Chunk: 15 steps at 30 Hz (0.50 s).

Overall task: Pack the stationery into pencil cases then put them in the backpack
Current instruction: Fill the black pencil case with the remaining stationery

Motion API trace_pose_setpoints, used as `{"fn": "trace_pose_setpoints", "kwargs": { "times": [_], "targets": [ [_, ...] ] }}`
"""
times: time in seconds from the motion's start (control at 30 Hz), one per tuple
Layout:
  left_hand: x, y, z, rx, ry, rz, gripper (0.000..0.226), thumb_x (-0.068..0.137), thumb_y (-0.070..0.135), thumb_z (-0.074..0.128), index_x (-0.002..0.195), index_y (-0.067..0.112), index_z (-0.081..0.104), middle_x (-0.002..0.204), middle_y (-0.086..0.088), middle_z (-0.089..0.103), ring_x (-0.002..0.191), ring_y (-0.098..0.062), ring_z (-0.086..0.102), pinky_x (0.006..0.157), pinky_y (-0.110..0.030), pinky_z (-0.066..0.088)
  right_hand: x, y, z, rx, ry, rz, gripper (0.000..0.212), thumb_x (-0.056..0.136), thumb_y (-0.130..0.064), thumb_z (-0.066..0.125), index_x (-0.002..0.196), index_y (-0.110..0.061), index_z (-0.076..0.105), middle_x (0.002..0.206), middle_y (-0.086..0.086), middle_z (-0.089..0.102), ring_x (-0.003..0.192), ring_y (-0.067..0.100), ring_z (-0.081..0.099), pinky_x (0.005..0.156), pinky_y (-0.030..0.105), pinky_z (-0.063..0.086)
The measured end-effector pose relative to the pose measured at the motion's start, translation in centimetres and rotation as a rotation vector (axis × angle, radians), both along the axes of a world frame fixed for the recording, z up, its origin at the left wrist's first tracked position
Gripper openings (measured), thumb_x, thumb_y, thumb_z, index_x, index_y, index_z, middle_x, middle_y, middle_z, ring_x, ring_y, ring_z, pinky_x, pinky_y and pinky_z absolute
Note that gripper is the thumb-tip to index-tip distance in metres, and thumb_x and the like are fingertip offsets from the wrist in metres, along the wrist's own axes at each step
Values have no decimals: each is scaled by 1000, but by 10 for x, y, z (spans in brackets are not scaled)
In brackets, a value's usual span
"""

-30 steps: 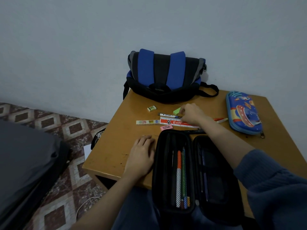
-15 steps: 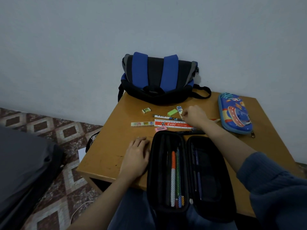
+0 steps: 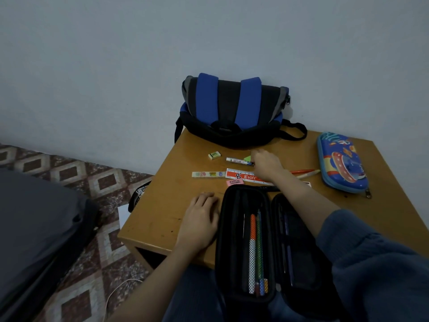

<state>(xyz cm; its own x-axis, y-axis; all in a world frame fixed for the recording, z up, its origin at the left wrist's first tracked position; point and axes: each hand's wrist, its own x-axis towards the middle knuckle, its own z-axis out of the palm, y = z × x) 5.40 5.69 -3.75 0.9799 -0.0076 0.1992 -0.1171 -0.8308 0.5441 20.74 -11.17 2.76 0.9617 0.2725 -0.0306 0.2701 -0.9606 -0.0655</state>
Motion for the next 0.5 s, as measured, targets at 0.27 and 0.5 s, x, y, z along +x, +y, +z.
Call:
{"fn": "trace_pose_setpoints", "kwargs": {
  "times": [0.27, 0.5],
  "targets": [
    [1, 2, 1, -27, 34, -5, 37, 94, 17, 47, 130, 13, 51, 140, 2, 47, 131, -15, 33, 110, -28, 25, -25, -17, 28, 622, -138, -101, 18, 86, -6, 52, 93, -11, 37, 75, 6, 48, 65, 23, 47, 52, 30, 33],
    [9, -25, 40, -343, 31, 180, 33, 94, 20, 49, 126, 11, 53, 132, -6, 51, 126, -20, 41, 105, -31, 31, -68, -53, 36, 958, 99, -312, 14, 100, -17, 38, 87, -13, 41, 68, 7, 59, 34, 6, 51, 34, 18, 42]
  ]
}}
